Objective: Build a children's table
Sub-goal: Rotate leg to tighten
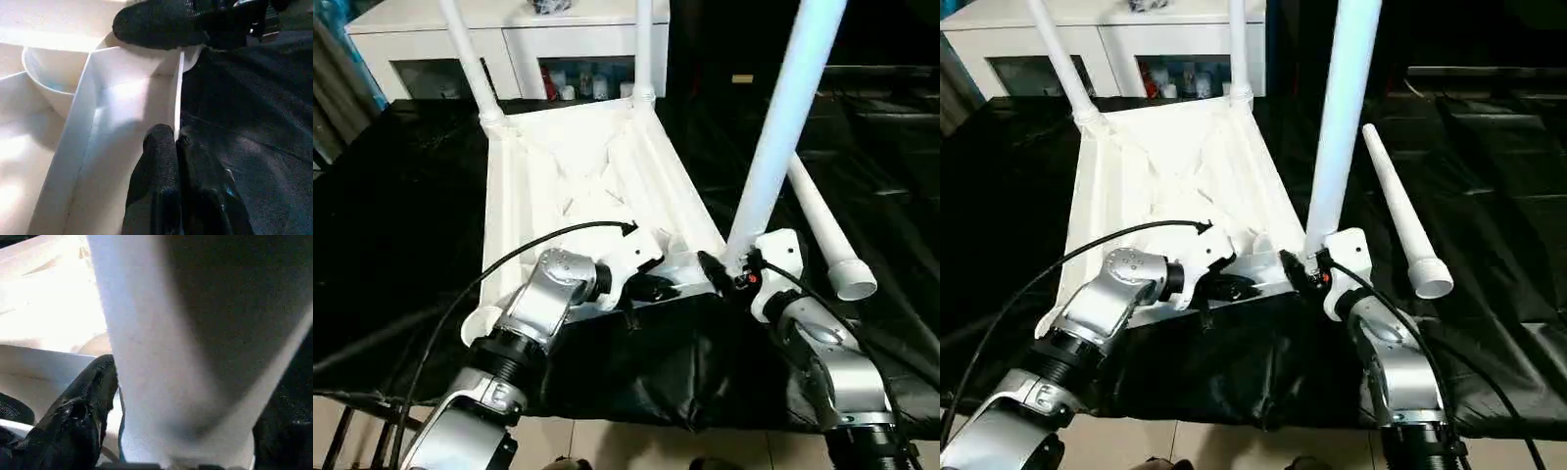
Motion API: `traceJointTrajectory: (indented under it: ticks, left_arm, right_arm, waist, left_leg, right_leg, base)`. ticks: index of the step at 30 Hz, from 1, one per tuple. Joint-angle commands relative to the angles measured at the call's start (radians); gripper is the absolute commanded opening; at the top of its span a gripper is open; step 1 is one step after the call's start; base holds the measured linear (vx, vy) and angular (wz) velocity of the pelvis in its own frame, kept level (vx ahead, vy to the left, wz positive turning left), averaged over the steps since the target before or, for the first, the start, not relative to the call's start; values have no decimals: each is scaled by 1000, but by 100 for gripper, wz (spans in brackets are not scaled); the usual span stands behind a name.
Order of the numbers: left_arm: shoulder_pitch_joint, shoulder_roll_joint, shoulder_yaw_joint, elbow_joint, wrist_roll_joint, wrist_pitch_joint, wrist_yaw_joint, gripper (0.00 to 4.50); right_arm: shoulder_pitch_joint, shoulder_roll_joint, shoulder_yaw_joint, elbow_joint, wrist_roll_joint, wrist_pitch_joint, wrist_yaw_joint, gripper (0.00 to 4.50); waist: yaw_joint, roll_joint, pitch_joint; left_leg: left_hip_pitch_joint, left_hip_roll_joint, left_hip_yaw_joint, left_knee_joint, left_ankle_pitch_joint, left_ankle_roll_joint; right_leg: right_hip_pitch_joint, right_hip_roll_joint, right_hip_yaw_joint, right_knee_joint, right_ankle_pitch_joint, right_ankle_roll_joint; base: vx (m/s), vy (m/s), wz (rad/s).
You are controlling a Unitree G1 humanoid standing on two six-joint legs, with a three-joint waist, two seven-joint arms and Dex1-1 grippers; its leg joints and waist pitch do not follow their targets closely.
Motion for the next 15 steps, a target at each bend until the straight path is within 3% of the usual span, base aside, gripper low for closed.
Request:
traceJointTrajectory:
  ticks: [1,3,4,6,7,9,14,15]
  left_arm:
    - [17,-52,-60,-25,-23,0,3,0]
    - [28,-45,-62,-42,-23,7,7,0]
    - [31,-42,-62,-44,-22,9,9,0]
    - [34,-40,-58,-42,-22,7,14,0]
    - [39,-36,-57,-43,-19,3,17,0]
    - [44,-36,-52,-46,-19,4,27,0]
    - [50,-37,-46,-46,-27,-25,27,0]
    - [50,-36,-47,-45,-27,-37,26,0]
  right_arm:
    - [11,24,127,-9,-10,-20,36,388]
    - [20,-7,129,-42,-46,-67,27,388]
    - [36,-24,123,-77,-27,-60,55,388]
    - [69,-52,119,-138,4,-40,106,388]
    - [128,-106,115,-239,51,-15,189,388]
    - [166,-147,111,-294,73,-2,233,388]
    - [227,-228,58,-359,67,-2,263,388]
    - [233,-238,40,-365,72,3,264,388]
  waist:
    - [0,-12,-57]
    - [2,-14,-61]
    - [0,-20,-63]
    - [10,-22,-65]
    - [9,-27,-66]
    - [21,-26,-67]
    - [28,-31,-66]
    - [29,-32,-66]
  left_leg:
    - [5,50,-26,-62,-201,78]
    - [4,50,-25,-58,-172,84]
    - [3,48,-23,-55,-156,98]
    - [4,51,-23,-50,-133,125]
    - [1,50,-22,-50,-122,135]
    - [0,51,-22,-45,-105,163]
    - [4,51,-22,-47,-148,143]
    - [2,51,-24,-49,-153,136]
  right_leg:
    - [46,-55,41,-69,-191,-229]
    - [49,-56,41,-64,-154,-236]
    - [51,-54,41,-62,-130,-242]
    - [53,-56,43,-58,-101,-243]
    - [56,-54,42,-56,-89,-244]
    - [55,-56,42,-53,-72,-244]
    - [51,-57,41,-65,-200,-220]
    - [52,-56,40,-66,-220,-201]
  base:
    - [0,0,0]
    - [0,0,0]
    - [0,0,0]
    - [0,0,0]
    - [0,0,0]
    - [0,0,0]
    - [0,0,0]
    - [0,0,0]
